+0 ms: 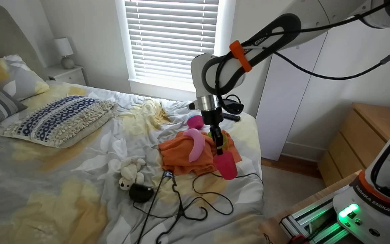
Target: Pick up the pink cup and put it on the left side of the orange blanket on the bed
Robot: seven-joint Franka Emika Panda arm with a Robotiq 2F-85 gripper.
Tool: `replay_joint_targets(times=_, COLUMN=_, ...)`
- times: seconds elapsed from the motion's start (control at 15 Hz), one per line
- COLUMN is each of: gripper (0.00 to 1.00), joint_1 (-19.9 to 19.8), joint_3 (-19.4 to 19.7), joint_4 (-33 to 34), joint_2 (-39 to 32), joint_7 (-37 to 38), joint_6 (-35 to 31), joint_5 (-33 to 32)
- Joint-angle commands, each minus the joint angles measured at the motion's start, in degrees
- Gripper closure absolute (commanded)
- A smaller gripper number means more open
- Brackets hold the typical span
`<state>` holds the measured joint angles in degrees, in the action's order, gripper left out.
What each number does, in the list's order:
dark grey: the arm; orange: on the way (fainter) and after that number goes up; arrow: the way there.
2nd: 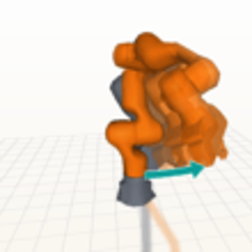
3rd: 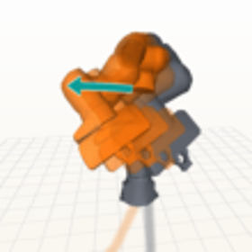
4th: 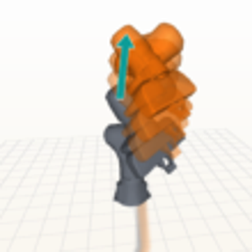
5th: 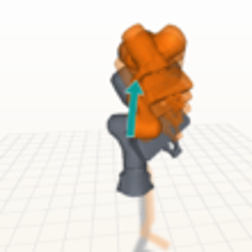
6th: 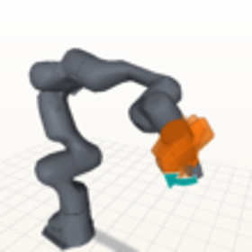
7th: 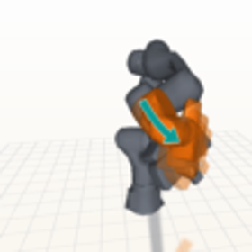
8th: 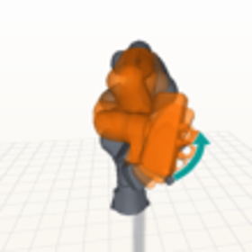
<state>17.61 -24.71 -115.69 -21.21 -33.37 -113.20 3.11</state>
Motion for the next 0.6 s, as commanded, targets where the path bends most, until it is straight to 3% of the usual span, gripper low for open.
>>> replay_joint_targets(times=0.0, gripper=0.99, joint_1=0.52, joint_3=-0.18, joint_4=-0.07, joint_2=-2.45, joint_7=2.48, joint_6=-9.71, joint_5=4.09)
replay_joint_targets(times=0.33, gripper=0.99, joint_1=1.59, joint_3=1.55, joint_4=-1.55, joint_2=-5.07, joint_7=9.42, joint_6=-30.85, joint_5=1.72)
replay_joint_targets(times=0.53, gripper=0.99, joint_1=3.03, joint_3=4.56, joint_4=-1.46, joint_2=-8.04, joint_7=14.66, joint_6=-38.29, joint_5=-2.81)
